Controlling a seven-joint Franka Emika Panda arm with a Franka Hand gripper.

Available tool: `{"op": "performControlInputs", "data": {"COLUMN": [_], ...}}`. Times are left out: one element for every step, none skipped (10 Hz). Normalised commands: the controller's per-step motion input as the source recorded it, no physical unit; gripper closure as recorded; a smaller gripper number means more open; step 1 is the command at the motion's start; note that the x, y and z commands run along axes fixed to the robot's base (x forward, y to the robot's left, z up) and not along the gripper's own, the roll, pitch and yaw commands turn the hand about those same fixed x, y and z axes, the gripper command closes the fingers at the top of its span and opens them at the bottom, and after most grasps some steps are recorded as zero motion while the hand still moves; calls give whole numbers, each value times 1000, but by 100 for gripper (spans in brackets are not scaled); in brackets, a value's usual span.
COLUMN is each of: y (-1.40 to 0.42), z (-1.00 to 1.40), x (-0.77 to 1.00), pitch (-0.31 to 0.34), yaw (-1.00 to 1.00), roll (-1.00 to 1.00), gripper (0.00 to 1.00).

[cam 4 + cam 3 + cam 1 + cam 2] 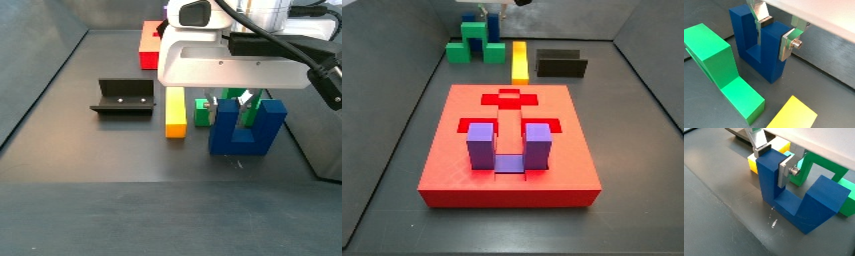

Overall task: Pick up the blue object. Move up. Move to above the board. Insert the blue object.
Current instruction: Pick up the blue object.

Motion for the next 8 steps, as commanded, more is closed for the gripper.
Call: {"op": "performControlInputs", "data": {"y": [0, 0, 0, 0, 0, 0, 0, 0], "z": [0, 0, 0, 0, 0, 0, 0, 0], "x": [0, 0, 0, 0, 0, 0, 0, 0], "pitch": [0, 0, 0, 0, 0, 0, 0, 0], "yaw": [0, 0, 0, 0, 0, 0, 0, 0], "roll": [0, 0, 0, 0, 0, 0, 0, 0], "gripper": [100, 100, 100, 100, 100, 100, 100, 100]}}
